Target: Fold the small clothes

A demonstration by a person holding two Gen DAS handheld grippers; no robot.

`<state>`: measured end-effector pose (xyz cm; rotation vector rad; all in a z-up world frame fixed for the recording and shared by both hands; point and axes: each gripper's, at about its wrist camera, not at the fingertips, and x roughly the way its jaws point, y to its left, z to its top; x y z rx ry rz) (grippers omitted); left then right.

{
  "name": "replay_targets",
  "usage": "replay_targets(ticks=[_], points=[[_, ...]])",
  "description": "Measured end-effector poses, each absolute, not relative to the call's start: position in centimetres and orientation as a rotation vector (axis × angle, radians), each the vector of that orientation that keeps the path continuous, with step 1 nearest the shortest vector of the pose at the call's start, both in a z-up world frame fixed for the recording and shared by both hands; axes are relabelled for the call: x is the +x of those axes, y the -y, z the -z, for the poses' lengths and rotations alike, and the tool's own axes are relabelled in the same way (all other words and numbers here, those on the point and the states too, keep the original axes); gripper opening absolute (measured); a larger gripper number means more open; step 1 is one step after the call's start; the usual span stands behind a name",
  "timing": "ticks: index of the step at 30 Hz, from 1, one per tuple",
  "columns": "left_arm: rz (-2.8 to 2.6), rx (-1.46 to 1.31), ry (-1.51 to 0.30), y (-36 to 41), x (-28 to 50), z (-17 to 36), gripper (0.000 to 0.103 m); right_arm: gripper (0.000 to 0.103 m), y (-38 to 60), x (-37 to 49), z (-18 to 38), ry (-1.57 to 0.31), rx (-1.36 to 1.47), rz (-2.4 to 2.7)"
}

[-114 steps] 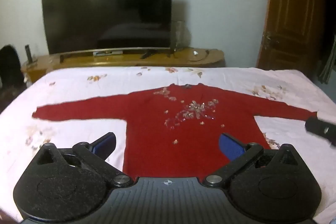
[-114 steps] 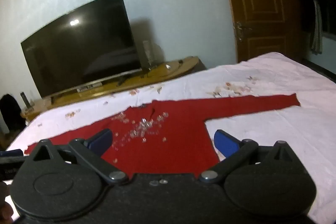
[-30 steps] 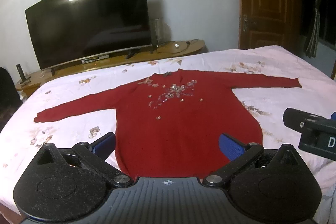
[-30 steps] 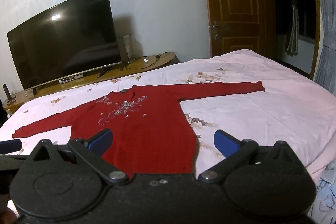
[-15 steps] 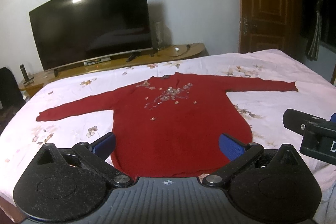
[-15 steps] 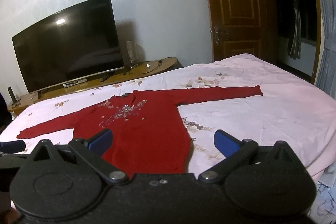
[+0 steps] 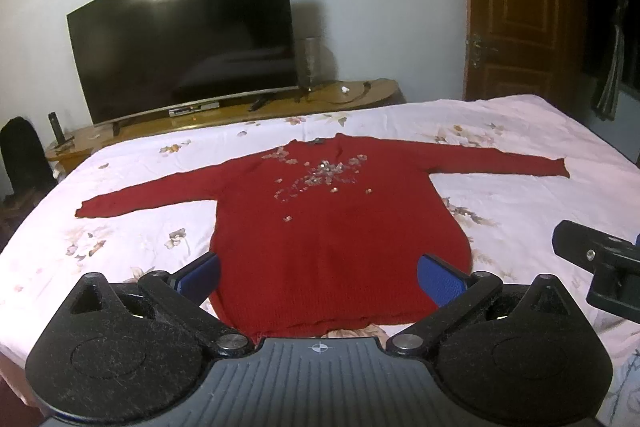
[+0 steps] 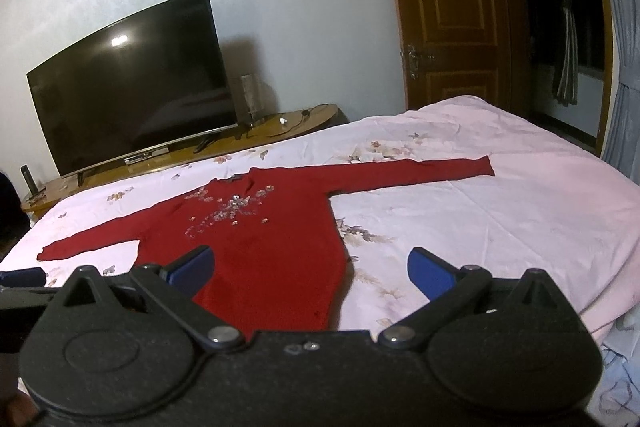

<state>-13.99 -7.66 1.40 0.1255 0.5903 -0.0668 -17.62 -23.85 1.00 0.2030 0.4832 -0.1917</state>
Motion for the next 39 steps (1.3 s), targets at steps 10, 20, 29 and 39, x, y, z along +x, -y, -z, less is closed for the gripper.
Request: replay_targets(ticks=[10,20,29,39], points=[[0.079,0.134,-0.593,7.0,-12.4,-1.3,0.103,0.102,23.6,-17.0,-0.7,-0.484,0.214,0.198],[0.109,0.137,-0.609,6.2,-8.5,-0.6,0.103,0.102,22.9,-14.5,-0.1,-0.488,0.225,0.228],[0.098,0.148,-0.625,5.6,-3.1,1.3,0.103,0.102,23.4,-10.4,0.8,-0.468,0.237,0.257],[0.065,0.148,-0.642,7.4,4.8,2.9,0.103,0.098,26.6,-4.7,2.2,-0.484,0.229,0.308]])
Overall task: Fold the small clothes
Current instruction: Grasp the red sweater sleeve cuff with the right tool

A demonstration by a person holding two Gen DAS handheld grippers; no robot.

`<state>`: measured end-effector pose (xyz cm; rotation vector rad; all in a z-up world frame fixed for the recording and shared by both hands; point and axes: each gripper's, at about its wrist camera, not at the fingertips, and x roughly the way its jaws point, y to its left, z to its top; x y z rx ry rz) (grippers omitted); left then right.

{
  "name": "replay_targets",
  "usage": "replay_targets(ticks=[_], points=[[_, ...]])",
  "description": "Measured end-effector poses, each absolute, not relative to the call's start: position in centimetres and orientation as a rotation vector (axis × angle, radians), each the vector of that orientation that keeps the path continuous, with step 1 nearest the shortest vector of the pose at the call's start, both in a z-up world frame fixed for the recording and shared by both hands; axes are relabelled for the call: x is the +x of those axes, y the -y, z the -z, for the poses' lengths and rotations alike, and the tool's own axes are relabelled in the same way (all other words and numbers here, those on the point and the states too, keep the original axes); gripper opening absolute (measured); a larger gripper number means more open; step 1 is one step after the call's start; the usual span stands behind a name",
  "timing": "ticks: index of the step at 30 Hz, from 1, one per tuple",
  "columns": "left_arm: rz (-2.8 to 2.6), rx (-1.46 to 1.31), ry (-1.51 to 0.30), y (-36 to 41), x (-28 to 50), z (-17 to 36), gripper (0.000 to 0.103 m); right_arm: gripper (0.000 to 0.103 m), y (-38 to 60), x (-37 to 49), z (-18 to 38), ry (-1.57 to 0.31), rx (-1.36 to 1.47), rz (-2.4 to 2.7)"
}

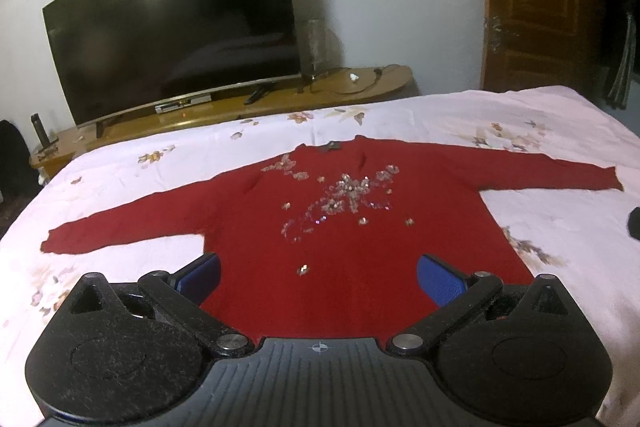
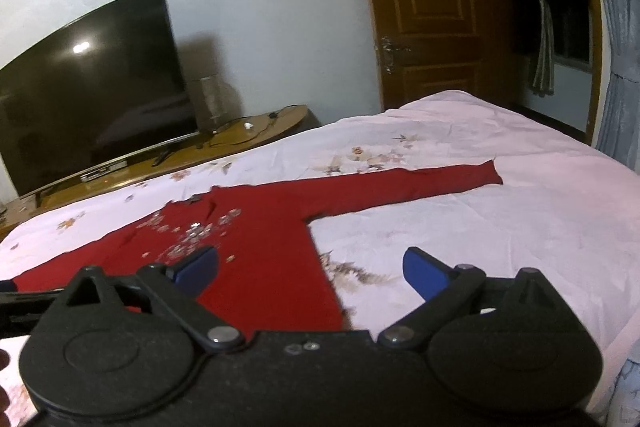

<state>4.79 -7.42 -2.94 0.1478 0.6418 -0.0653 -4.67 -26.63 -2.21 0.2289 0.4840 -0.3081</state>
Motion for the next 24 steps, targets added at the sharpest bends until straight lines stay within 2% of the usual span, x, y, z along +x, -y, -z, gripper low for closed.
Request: replay_targets(ticks=[5,9,15,17,24], points=[[0.039,0.144,-0.658,9.4,9.2,4.1,0.103,0.087,30.7,-0.3,3.3,-0.510,0.277,0.322],[0.025,0.145,-0.671,11.2,12.6,5.2,0.103,0.087,33.4,3.1,4.4,-0.530,0.294,0.325],[0.007,0.145,-0.697,13.9,17.7,7.3,0.103,0.080,37.4,8.0,6.7,-0.574,0.332,0.328],[0.005,0.145,-0.706,14.8,19.1,7.9,0.103,0.075,38.7,9.4,7.5,-0.584,0.345,0.339],[0.003,0.159,-0.730,18.2,23.6,10.2,0.103,0.068,43.4,13.2,10.0,-0.605,0.395,0.377]])
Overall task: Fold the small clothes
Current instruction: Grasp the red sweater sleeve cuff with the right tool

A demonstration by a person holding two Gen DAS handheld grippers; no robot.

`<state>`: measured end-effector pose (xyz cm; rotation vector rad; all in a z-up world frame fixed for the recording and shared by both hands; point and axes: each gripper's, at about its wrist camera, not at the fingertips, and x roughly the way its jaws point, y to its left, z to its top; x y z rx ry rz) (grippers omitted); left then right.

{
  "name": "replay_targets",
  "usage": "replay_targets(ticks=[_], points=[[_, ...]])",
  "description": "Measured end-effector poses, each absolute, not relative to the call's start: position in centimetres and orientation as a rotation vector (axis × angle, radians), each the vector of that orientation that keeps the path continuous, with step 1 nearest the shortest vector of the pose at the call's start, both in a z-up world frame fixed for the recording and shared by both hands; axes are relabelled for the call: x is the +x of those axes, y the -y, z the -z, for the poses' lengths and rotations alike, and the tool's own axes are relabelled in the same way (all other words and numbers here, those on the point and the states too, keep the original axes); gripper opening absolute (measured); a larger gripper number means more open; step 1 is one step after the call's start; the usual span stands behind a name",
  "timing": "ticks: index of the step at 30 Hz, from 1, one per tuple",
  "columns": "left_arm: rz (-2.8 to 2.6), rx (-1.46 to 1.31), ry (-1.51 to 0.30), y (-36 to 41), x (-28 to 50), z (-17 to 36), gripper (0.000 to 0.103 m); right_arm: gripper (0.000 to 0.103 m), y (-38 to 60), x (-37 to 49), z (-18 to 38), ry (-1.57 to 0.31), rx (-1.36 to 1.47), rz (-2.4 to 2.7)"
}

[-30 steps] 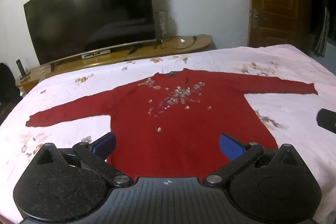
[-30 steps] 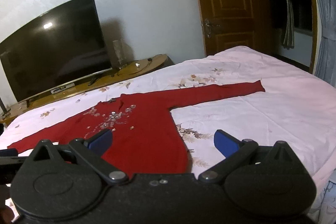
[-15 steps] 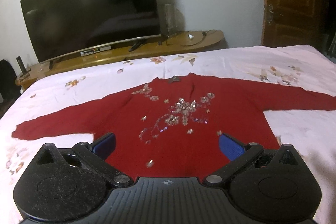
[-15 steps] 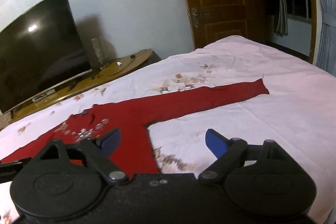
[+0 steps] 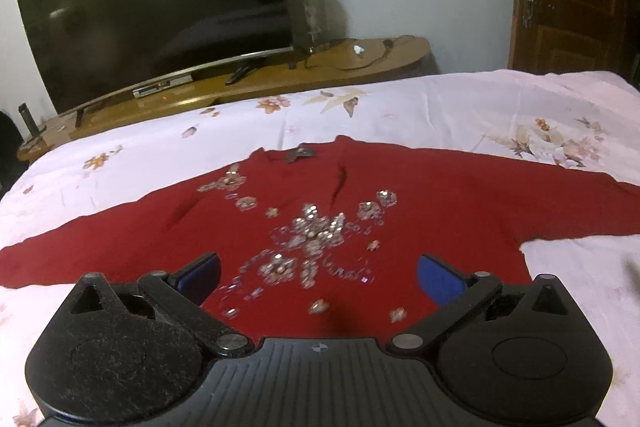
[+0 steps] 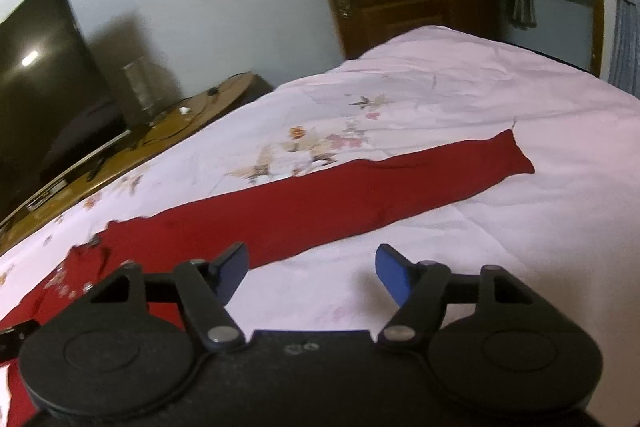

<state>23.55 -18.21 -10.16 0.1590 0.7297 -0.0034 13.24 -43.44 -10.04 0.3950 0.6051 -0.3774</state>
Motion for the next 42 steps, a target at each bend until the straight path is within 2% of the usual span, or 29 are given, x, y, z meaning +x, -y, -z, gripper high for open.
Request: replay_targets(ticks=[8,16,20,25,28,29,32,42], points=[[-0.006,0.149,-0.750,20.4,27.1,12.2,0.103,0.057,48.9,17.0,13.8,-0.664,0.456,0.426],[-0.033,0.165,-0.777,20.4,29.3,14.1,0.103,0.054,54.8,18.6,17.3,-0.698,0.576,0.532],[-0.047,0.170,-0.783,19.8,29.6,14.7,0.103,0.041,56.7,19.0,18.1,-0.686,0.607,0.579],[-0.058,0.173,-0.785,19.1,29.9,14.9,0.103,0.034,58.4,19.9,18.3,-0.646,0.627,0.634],[-0.065,0.166,-0.785,18.4,29.9,14.9,0.103,0.015,59.1,20.4,18.6,-0.628,0.622,0.663],[-0.067,0.166,-0.785,18.1,29.8,14.9,0.103,0.013,59.2,20.4,18.6,-0.622,0.620,0.664],[-0.073,0.163,-0.780,17.3,29.7,14.9,0.103,0.007,58.6,20.5,18.3,-0.605,0.586,0.663],[-0.141,0.123,-0.780,11.9,28.4,14.2,0.103,0.007,47.0,23.6,12.5,-0.501,0.334,0.346]])
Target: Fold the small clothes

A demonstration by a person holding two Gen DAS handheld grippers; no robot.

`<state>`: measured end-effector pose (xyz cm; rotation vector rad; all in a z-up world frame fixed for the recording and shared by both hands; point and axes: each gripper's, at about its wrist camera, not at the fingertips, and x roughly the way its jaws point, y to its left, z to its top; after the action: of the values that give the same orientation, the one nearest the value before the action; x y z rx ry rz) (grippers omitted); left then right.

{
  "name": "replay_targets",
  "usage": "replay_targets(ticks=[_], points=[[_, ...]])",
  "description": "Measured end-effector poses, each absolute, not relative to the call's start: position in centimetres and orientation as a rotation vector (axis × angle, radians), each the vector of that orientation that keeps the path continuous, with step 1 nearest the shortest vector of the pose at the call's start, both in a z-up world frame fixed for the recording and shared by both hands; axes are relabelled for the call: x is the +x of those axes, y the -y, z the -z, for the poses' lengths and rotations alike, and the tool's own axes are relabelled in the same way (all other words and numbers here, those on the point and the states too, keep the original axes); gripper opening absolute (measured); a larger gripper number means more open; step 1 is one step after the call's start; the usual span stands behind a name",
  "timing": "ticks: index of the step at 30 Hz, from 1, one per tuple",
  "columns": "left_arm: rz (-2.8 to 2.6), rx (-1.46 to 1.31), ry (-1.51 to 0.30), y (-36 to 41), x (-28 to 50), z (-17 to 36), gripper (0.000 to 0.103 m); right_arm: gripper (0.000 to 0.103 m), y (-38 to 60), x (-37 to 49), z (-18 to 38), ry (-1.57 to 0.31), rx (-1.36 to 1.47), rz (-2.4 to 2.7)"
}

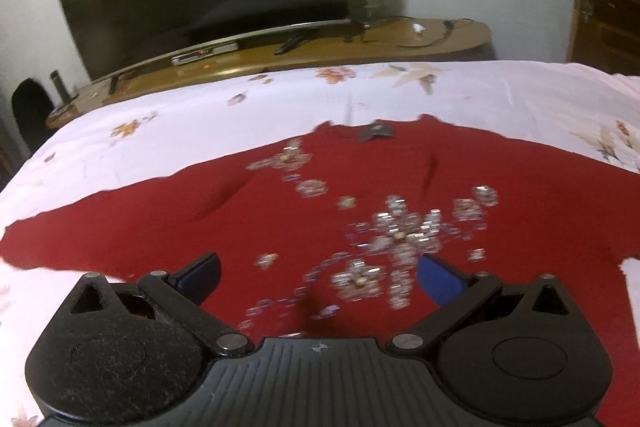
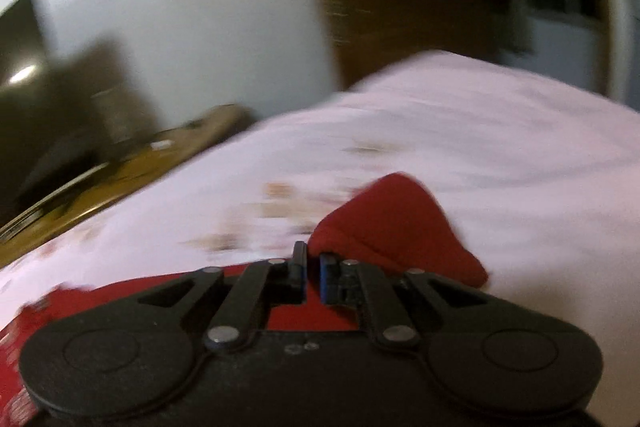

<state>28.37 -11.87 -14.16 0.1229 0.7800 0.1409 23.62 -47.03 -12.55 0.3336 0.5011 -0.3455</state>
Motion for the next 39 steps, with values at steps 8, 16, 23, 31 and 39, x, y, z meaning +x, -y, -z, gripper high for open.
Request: replay_targets(ticks=[8,16,23,31,39], points=[[-0.236,0.057,-0.781,6.0,27.0,13.7,0.103,0.009,30.8,27.7,12.9,-0.588,0.238,-0.121],[-0.121,-0.069,-0.802,4.3,26.6,14.0,0.103,0.059,26.2,28.0,15.9,-0.728,0.246,-0.315],[0.091,-0.118,-0.780,8.1,27.7,14.4,0.103,0.061,30.4,25.9,14.4,-0.654,0.325,-0.229],[0.242,0.193,-0.690,17.5,28.9,15.3,0.103,0.062,36.6,23.5,14.6,-0.652,0.356,-0.062],[0.267,0.289,-0.692,20.6,29.5,17.2,0.103,0.062,38.6,23.5,15.6,-0.665,0.403,-0.042]])
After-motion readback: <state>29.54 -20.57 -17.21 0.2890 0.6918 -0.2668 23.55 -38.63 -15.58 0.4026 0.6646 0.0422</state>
